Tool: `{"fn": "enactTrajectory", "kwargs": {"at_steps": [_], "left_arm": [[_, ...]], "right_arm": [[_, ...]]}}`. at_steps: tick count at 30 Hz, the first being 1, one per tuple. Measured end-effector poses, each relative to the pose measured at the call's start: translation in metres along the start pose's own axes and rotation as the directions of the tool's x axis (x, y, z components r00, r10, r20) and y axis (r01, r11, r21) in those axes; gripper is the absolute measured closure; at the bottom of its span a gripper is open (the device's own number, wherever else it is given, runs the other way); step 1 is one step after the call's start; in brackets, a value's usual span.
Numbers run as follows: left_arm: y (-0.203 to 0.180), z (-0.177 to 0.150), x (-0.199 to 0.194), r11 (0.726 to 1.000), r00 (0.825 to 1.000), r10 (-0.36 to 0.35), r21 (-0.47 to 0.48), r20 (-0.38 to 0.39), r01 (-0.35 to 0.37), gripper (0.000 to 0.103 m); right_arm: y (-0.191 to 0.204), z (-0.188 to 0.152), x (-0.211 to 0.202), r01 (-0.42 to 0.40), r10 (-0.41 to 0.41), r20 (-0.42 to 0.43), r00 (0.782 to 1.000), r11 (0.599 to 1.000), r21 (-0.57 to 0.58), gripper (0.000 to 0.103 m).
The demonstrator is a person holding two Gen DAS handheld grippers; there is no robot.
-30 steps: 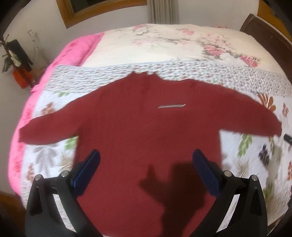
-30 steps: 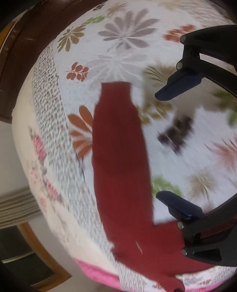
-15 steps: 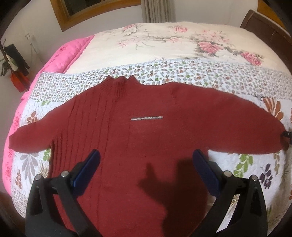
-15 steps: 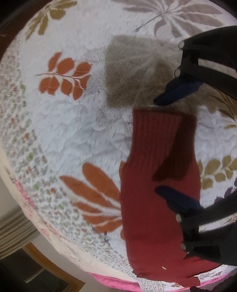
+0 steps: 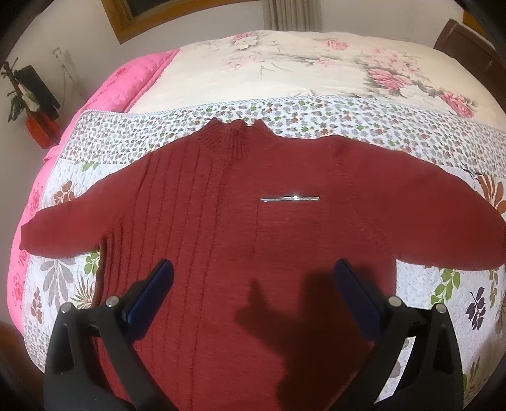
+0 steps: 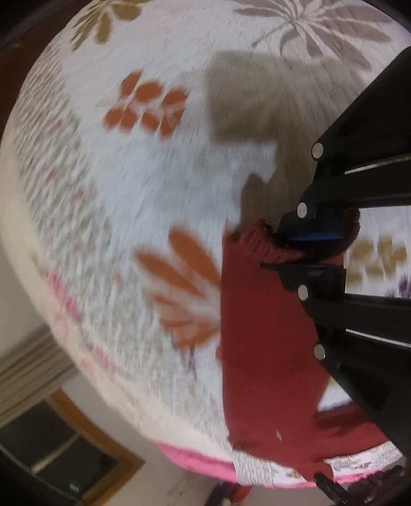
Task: Fold small clothes
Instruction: 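Grasp the sweater sleeve cuff with the right tool and lift it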
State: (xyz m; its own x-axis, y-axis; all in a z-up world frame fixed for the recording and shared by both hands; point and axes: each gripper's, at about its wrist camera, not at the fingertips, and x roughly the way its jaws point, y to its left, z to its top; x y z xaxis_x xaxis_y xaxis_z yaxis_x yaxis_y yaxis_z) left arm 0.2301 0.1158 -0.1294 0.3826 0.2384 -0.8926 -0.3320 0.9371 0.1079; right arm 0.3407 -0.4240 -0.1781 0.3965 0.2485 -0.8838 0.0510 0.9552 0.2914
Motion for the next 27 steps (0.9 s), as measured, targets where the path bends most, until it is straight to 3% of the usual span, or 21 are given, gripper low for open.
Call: {"fn": "enactTrajectory", "kwargs": {"at_steps": [6,11,16,18,22,23,25,27], "left_arm": [[0.037,0.001,0.008,1.0,1.0,0.014,-0.026,-0.011,-0.014,0.003],[0.072,-0.002,0.016,0.998,0.999,0.012,-0.065,-0.035,-0.015,0.003],[0.099,-0.006,0.022,0.996,0.999,0.004,-0.092,-0.044,-0.008,0.003],[0.109,-0.009,0.027,0.993,0.998,-0.031,-0.117,-0.062,0.023,0.003],[0.114,-0.014,0.038,0.99,0.994,-0.058,-0.136,-0.091,0.046,0.003],[0.114,-0.015,0.041,0.989,0.993,-0.064,-0.139,-0.097,0.05,0.003],[0.11,-0.017,0.047,0.988,0.99,-0.086,-0.139,-0.112,0.07,0.003],[0.104,-0.018,0.051,0.987,0.988,-0.101,-0.135,-0.119,0.085,0.003]], "right_arm": [[0.12,-0.01,0.006,-0.06,0.052,-0.042,0.998,0.974,-0.221,0.093],[0.22,-0.027,0.052,-0.118,0.084,-0.118,0.989,0.941,-0.316,0.093],[0.283,-0.049,0.082,-0.206,0.159,-0.168,0.973,0.926,-0.316,0.093],[0.307,-0.055,0.092,-0.259,0.207,-0.191,0.959,0.915,-0.31,0.093],[0.346,-0.063,0.116,-0.293,0.225,-0.231,0.947,0.898,-0.328,0.092],[0.352,-0.066,0.121,-0.322,0.246,-0.255,0.935,0.889,-0.324,0.091],[0.36,-0.069,0.128,-0.36,0.269,-0.295,0.917,0.876,-0.321,0.072],[0.361,-0.071,0.121,-0.396,0.307,-0.295,0.905,0.861,-0.318,0.064]]}}
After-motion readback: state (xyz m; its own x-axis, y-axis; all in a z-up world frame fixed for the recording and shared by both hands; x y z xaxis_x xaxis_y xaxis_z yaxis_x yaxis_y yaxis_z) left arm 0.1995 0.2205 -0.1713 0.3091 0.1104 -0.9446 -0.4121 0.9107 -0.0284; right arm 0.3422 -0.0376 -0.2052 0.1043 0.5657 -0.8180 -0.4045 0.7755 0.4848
